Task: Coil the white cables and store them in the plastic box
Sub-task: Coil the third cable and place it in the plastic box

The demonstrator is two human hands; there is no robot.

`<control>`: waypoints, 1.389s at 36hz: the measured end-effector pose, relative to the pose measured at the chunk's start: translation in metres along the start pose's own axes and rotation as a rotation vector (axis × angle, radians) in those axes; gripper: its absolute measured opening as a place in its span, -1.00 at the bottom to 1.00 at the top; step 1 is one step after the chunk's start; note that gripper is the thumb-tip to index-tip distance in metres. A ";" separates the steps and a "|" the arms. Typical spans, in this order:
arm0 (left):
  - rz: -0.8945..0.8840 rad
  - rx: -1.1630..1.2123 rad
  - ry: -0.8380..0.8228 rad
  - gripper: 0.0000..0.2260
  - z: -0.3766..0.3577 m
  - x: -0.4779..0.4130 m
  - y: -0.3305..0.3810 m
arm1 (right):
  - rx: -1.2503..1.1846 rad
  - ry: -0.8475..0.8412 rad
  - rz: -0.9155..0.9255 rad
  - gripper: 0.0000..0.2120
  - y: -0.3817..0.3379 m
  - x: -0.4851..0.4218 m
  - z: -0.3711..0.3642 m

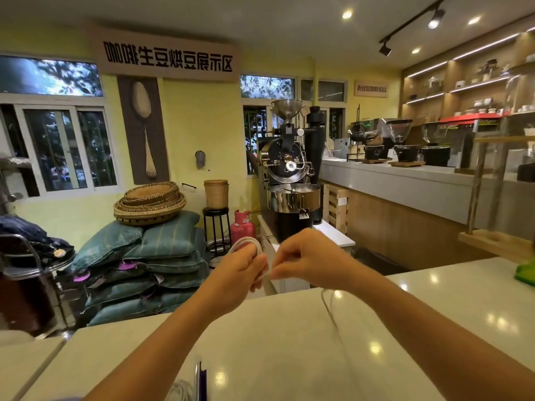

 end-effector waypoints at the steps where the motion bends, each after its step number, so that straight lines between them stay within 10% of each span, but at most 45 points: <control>1: 0.008 -0.006 -0.026 -0.73 -0.002 0.002 0.000 | 0.007 0.009 0.020 -0.85 -0.002 -0.001 0.005; 14: -0.005 0.307 -0.247 -0.70 -0.008 0.029 0.031 | -0.181 0.139 0.118 -0.83 -0.002 -0.020 0.048; 28: -0.041 0.675 -0.282 -0.67 -0.013 0.029 0.064 | -0.917 0.231 -0.205 -0.81 0.012 -0.011 -0.024; 50: -0.149 -0.161 0.179 -0.71 0.017 0.027 0.024 | -0.433 -0.260 -0.288 -0.81 -0.006 0.038 -0.073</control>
Point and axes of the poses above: each hand's wrist, its own x-axis away from the middle knuckle, its own z-axis out of the back of the hand, y = z × x, the point moved 4 cm from there along -x, towards the middle knuckle, and after that the axes turned 5 degrees about y, right-handed, at the moved point
